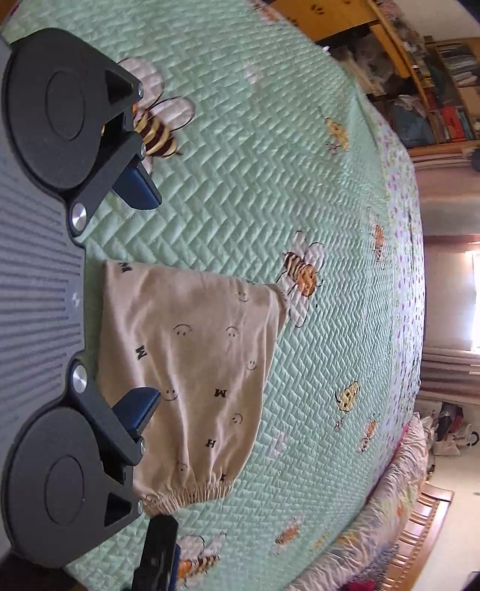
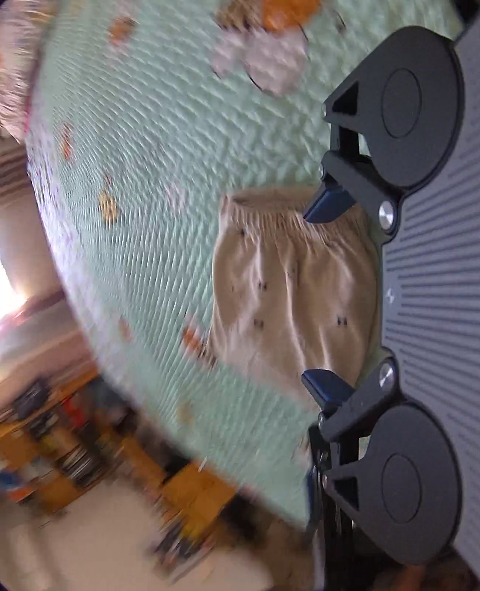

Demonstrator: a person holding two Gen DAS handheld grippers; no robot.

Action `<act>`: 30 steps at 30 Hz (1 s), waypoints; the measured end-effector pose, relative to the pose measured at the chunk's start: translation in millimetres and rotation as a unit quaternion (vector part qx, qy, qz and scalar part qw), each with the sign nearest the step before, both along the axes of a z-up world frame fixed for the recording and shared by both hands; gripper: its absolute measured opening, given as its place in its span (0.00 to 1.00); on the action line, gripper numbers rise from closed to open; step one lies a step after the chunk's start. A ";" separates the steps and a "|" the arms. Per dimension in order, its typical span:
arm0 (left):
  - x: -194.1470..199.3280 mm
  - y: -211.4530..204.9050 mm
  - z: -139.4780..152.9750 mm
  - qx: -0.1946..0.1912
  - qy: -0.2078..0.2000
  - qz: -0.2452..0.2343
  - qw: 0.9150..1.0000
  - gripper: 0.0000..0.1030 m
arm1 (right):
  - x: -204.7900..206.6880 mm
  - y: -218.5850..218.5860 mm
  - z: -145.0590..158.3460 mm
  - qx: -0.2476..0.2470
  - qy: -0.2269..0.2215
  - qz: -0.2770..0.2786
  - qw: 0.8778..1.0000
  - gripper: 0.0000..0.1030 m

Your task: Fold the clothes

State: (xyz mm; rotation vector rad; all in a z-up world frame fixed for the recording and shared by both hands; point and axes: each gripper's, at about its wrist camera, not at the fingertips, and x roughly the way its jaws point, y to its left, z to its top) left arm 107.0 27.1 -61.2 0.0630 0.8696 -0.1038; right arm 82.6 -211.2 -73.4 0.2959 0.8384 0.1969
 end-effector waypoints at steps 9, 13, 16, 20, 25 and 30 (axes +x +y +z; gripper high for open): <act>13.9 2.0 7.5 0.009 0.023 0.024 0.999 0.99 | 28.2 45.6 3.0 -0.039 0.096 0.003 0.995 0.85; 24.6 2.6 8.9 0.006 0.042 0.034 0.999 0.99 | 31.6 54.6 10.2 -0.066 0.099 -0.008 0.993 0.85; 31.3 0.8 9.7 0.003 0.048 0.039 0.998 0.99 | 36.8 56.3 13.9 -0.079 0.103 -0.018 0.991 0.85; 39.2 -4.7 7.1 0.018 0.055 0.046 0.997 0.99 | 41.4 54.9 9.2 -0.103 0.113 -0.031 0.988 0.85; 47.6 -10.3 -2.0 0.037 0.073 0.047 0.996 0.99 | 46.8 53.0 -4.1 -0.098 0.138 -0.033 0.985 0.85; 54.0 -9.0 -8.3 0.021 0.091 0.049 0.994 0.99 | 52.6 58.2 -9.4 -0.104 0.150 -0.029 0.983 0.85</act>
